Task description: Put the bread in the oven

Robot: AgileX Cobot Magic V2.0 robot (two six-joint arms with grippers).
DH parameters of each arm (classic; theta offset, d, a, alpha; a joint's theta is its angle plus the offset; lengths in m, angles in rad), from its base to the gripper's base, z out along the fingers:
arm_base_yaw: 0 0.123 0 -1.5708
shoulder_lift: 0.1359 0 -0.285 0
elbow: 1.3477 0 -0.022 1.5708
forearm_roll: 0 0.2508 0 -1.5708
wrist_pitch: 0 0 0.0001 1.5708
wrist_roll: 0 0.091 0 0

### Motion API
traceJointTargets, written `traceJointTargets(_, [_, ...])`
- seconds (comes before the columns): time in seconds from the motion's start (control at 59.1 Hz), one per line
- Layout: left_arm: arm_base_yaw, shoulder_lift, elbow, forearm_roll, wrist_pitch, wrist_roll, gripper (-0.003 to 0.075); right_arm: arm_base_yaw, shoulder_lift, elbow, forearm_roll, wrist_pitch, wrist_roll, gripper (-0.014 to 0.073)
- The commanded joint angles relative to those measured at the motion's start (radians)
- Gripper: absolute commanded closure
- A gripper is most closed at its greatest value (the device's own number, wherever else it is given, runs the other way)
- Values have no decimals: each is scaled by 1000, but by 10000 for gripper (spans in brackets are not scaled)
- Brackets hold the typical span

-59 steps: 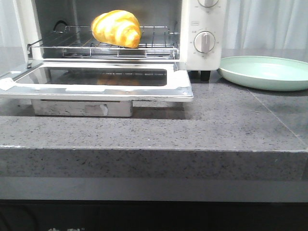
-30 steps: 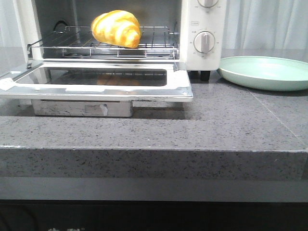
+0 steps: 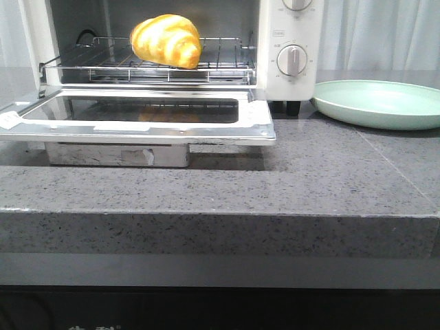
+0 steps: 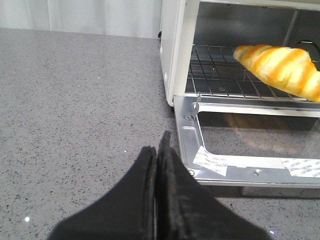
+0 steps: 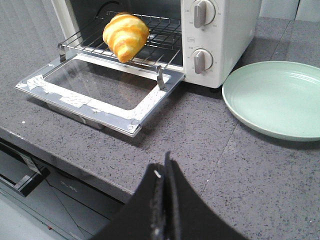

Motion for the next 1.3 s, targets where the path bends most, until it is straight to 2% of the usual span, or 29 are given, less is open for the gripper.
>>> traceJointTargets(0.0, [3, 5, -26, -6, -82, -9, 741, -5, 8, -23, -3, -82, -4, 663])
traceJointTargets(0.508, [3, -2, -14, 8, -82, -9, 741, -5, 8, -23, -3, -82, -4, 663])
traceJointTargets(0.88, [3, -359, 237, 47, -82, -9, 741, -5, 8, -23, -3, -82, -4, 663])
traceJointTargets(1.067, [3, -353, 331, 47, -109, -9, 741, -5, 8, -23, -1, -82, -4, 663])
traceJointTargets(1.287, [3, -353, 413, 43, -260, -9, 741, -5, 8, -23, -1, -82, -4, 663])
